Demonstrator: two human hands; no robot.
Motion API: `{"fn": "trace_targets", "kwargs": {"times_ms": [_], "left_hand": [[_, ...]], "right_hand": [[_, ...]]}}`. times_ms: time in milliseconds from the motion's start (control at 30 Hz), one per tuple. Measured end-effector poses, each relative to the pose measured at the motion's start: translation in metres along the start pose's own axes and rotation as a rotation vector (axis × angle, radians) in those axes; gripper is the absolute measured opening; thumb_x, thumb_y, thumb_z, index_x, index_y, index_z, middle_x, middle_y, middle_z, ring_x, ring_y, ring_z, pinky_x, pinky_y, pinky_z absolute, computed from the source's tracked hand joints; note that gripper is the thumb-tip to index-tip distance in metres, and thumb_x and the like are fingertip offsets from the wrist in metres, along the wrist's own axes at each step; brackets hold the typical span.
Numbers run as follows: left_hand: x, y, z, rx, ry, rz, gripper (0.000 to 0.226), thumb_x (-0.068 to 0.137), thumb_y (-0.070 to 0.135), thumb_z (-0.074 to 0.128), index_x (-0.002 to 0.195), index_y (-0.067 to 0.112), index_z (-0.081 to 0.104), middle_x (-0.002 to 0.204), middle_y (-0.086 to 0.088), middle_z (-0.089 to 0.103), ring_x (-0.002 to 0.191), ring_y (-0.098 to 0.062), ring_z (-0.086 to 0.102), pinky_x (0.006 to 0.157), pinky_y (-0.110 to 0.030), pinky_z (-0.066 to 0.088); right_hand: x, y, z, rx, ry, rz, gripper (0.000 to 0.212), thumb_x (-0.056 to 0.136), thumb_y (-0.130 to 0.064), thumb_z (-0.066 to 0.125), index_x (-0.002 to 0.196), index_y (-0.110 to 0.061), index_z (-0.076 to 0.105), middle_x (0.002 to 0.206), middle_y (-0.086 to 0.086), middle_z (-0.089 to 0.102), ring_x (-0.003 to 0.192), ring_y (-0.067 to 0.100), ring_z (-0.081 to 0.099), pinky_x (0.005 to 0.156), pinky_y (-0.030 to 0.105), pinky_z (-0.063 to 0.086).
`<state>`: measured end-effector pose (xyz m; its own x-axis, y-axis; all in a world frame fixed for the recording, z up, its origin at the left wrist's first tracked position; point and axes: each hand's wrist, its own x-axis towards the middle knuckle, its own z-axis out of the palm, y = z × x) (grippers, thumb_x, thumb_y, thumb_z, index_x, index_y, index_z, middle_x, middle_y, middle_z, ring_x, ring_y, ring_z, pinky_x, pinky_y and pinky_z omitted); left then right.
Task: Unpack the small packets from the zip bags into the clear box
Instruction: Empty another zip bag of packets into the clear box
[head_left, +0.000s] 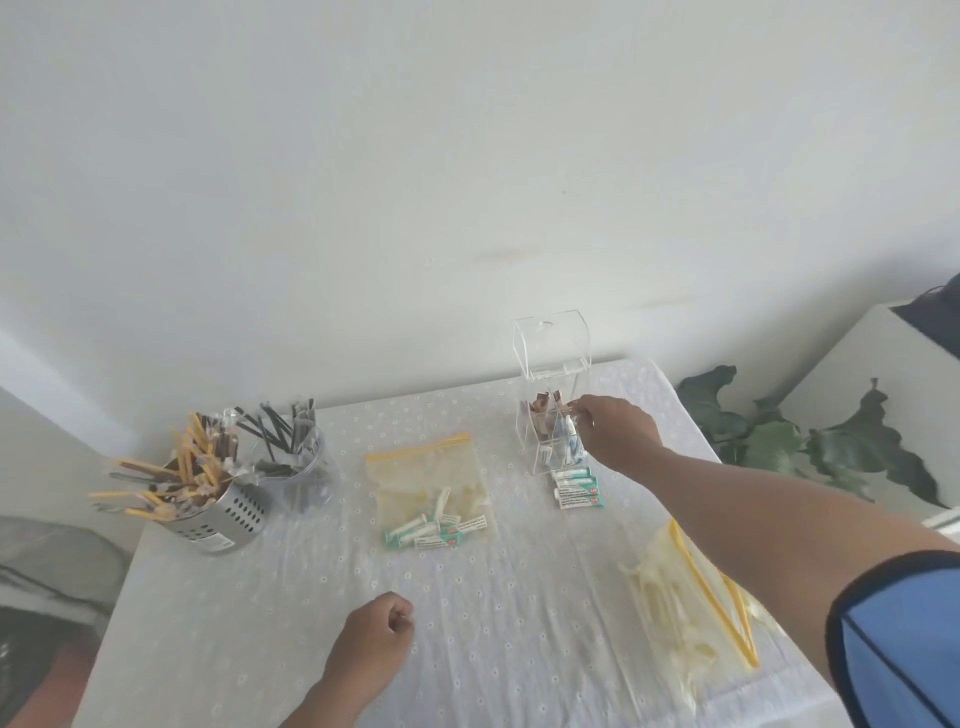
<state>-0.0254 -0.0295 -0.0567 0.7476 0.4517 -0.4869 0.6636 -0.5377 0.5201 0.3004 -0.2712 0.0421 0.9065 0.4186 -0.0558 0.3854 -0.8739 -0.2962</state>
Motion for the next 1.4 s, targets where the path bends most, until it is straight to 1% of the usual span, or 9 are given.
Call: {"fn": "trace_targets", "kwargs": {"times_ms": [133,400,567,767,933,1067,1200,1267,1400], "left_hand": [[0.013,-0.001,-0.008,-0.014,-0.027,-0.014,0.014,0.096,0.026,0.054,0.097,0.031,0.067,0.095,0.011,0.068,0.085,-0.002,0.064,0.072,-0.021,0.053],[0.053,0.001,-0.031,-0.166,0.012,-0.129,0.016,0.094,0.02,0.057,0.104,0.023,0.069,0.105,0.002,0.067,0.091,-0.016,0.063,0.078,-0.031,0.054],[0.087,0.012,-0.048,-0.209,0.079,-0.206,0.022,0.094,0.019,0.058,0.113,0.016,0.068,0.112,-0.005,0.069,0.082,-0.017,0.059,0.069,-0.03,0.045],[0.122,0.034,-0.057,-0.418,0.12,-0.346,0.054,0.093,0.024,0.061,0.144,0.014,0.05,0.138,-0.008,0.058,0.112,-0.03,0.061,0.092,-0.036,0.049],[0.127,0.04,-0.042,-0.587,0.042,-0.413,0.013,0.091,0.028,0.066,0.087,0.019,0.058,0.095,-0.011,0.055,0.078,-0.025,0.05,0.071,-0.035,0.048],[0.11,0.031,-0.032,-0.59,-0.043,-0.437,0.017,0.091,0.027,0.067,0.095,0.012,0.06,0.068,-0.008,0.049,0.057,-0.022,0.041,0.055,-0.03,0.037],[0.085,0.031,-0.027,-0.646,-0.007,-0.327,0.021,0.092,0.022,0.068,0.096,0.002,0.066,0.067,-0.007,0.059,0.062,-0.023,0.054,0.06,-0.029,0.038],[0.073,0.039,-0.029,-0.68,0.079,-0.232,0.024,0.092,0.023,0.067,0.099,0.0,0.067,0.076,-0.005,0.064,0.071,-0.026,0.064,0.064,-0.03,0.04],[0.055,0.058,-0.025,-0.531,0.268,-0.077,0.018,0.093,0.027,0.064,0.08,0.015,0.061,0.079,0.0,0.064,0.074,-0.023,0.062,0.062,-0.03,0.042]], "right_hand": [[-0.043,-0.01,0.025,0.041,-0.038,-0.012,0.025,0.098,-0.028,0.046,0.105,-0.028,0.07,0.098,-0.004,0.074,0.092,0.027,0.069,0.075,0.037,0.053],[-0.096,-0.042,0.121,0.109,-0.502,0.174,0.017,0.096,-0.039,0.049,0.098,-0.027,0.061,0.114,0.002,0.068,0.104,0.028,0.065,0.082,0.032,0.049],[-0.075,-0.082,0.139,0.279,-0.413,0.363,0.02,0.098,-0.038,0.047,0.1,-0.021,0.057,0.107,0.004,0.065,0.097,0.028,0.064,0.079,0.034,0.051],[-0.045,-0.105,0.151,0.509,-0.417,0.513,0.032,0.096,-0.033,0.056,0.123,-0.017,0.05,0.109,0.004,0.063,0.09,0.027,0.063,0.072,0.034,0.051],[-0.053,-0.118,0.166,0.558,-0.522,0.524,0.023,0.096,-0.028,0.056,0.113,-0.015,0.049,0.103,0.008,0.065,0.083,0.026,0.061,0.065,0.035,0.05],[-0.066,-0.111,0.168,0.564,-0.525,0.5,0.005,0.095,-0.022,0.054,0.093,-0.02,0.051,0.089,0.001,0.057,0.077,0.023,0.055,0.063,0.032,0.046],[-0.059,-0.106,0.154,0.568,-0.422,0.501,0.008,0.093,-0.024,0.059,0.086,-0.023,0.056,0.092,0.002,0.068,0.081,0.026,0.067,0.07,0.036,0.058],[-0.047,-0.111,0.14,0.647,-0.384,0.492,0.007,0.092,-0.021,0.057,0.096,-0.022,0.062,0.1,0.006,0.072,0.092,0.031,0.073,0.08,0.043,0.064],[-0.024,-0.141,0.101,0.732,-0.251,0.384,0.05,0.098,-0.023,0.056,0.147,-0.016,0.049,0.137,0.007,0.055,0.106,0.023,0.058,0.091,0.033,0.049]]}}
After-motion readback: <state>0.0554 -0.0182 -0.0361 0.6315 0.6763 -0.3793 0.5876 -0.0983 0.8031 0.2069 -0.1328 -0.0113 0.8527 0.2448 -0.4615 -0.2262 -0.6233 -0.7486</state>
